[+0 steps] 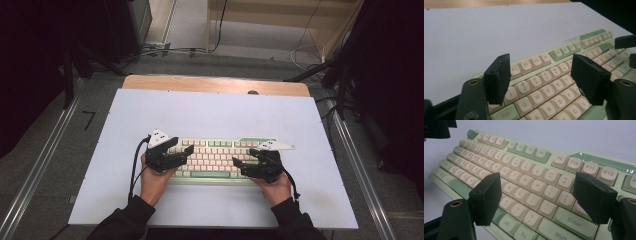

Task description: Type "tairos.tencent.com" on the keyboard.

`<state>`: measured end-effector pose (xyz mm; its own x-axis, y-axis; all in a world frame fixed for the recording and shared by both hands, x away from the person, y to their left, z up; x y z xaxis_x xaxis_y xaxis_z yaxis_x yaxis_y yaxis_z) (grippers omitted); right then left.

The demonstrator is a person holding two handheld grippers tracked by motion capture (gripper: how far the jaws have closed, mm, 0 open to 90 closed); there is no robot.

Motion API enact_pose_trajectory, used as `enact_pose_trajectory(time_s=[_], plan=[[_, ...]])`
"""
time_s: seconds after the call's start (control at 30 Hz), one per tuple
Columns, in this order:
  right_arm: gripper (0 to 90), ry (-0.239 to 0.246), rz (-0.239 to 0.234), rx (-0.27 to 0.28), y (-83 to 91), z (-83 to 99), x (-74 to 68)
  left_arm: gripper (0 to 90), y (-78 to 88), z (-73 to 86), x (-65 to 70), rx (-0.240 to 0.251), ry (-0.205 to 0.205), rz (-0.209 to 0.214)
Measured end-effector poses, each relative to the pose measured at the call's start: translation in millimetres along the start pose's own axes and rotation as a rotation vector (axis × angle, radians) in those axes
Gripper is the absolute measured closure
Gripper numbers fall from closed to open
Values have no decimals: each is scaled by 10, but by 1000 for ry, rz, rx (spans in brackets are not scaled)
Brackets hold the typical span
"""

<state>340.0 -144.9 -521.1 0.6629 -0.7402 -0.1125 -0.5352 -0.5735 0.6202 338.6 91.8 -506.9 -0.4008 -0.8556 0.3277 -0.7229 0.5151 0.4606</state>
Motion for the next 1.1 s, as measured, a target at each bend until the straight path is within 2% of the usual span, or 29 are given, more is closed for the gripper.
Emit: enact_pose_trajectory(time_s=[0.07, 0.2, 0.3, 0.33, 0.4, 0.53, 1.1], plan=[[212, -4, 4, -1, 1, -1, 11, 453, 16, 2, 1, 10, 1, 12], [212, -2, 4, -3, -10, 1, 3, 744, 6, 41, 32, -4, -36, 30], [212, 2, -1, -8, -26, 8, -18, 869, -63, 109, 50, -44, -53, 43], [212, 4, -1, -9, -32, 11, -19, 897, -78, 128, 65, -56, -48, 60], [212, 4, -1, -13, -39, 15, -22, 900, -92, 149, 100, -70, -57, 73], [212, 1, 0, -13, -39, 17, -20, 900, -110, 176, 121, -81, -92, 57], [212, 3, 2, -23, -66, 38, -22, 900, -255, 275, 95, -149, -96, 46]])
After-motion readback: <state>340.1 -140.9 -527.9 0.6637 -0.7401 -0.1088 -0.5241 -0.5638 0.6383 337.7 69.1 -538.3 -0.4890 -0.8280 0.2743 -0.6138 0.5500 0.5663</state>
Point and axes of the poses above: each handheld gripper's, and its own axes: y roughly backward along the jaws, z roughly out of its underside, x roughly to its right, the point moved 8 cm from there along -y, roughly forward along the jaws, and after that the axes turned 7 degrees about y, right-handed, at the moved point
